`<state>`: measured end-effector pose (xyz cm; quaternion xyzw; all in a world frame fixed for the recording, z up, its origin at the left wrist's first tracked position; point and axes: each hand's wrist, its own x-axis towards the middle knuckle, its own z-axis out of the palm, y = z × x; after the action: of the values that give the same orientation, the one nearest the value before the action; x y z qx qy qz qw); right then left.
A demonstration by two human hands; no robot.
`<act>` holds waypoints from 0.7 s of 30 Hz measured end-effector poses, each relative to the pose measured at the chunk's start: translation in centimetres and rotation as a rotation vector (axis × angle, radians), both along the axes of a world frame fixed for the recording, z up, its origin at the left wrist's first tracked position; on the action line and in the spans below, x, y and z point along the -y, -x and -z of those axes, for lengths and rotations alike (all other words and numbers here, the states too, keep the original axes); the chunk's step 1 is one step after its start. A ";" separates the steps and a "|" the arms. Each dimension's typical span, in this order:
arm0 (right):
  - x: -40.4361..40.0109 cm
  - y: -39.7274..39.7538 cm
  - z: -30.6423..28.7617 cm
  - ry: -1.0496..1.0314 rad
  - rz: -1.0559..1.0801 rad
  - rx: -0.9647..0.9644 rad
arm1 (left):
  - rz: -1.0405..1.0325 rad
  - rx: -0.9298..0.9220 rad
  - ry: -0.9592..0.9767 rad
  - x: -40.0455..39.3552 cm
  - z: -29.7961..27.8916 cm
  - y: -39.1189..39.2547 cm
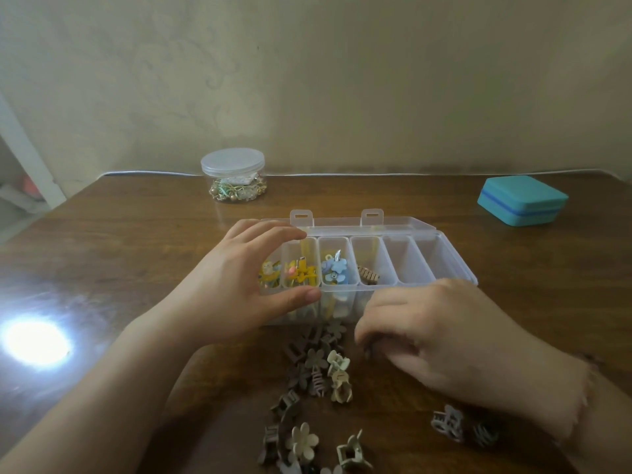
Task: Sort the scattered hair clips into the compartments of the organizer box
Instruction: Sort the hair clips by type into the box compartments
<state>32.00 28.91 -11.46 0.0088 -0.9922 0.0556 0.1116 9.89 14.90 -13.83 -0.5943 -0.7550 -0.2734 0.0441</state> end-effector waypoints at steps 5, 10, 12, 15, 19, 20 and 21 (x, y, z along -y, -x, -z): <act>-1.1 0.9 -0.9 0.284 0.086 -0.508 | 0.004 0.003 -0.008 0.0 0.0 0.0; -2.4 2.5 -0.3 0.192 0.330 -0.507 | -0.001 0.014 -0.001 0.0 -0.1 -0.1; -2.7 1.9 -0.4 0.184 0.330 -0.526 | -0.002 0.017 0.005 0.1 -0.1 -0.1; -2.1 0.1 -1.6 0.155 0.220 -0.555 | -0.001 0.020 0.008 0.0 -0.1 -0.1; -1.2 -1.4 -1.7 0.006 0.239 -0.024 | 0.005 0.017 -0.001 0.0 -0.1 -0.1; -1.1 -1.6 -1.3 -0.089 0.262 0.049 | 0.005 0.018 -0.001 0.0 -0.1 -0.1; -1.1 -1.8 -0.9 -0.146 0.259 0.080 | 0.005 0.018 0.000 0.0 -0.1 -0.1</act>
<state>33.84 30.01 -10.60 -0.1133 -0.9901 -0.0311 0.0771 9.96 14.94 -13.73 -0.5936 -0.7539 -0.2791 0.0367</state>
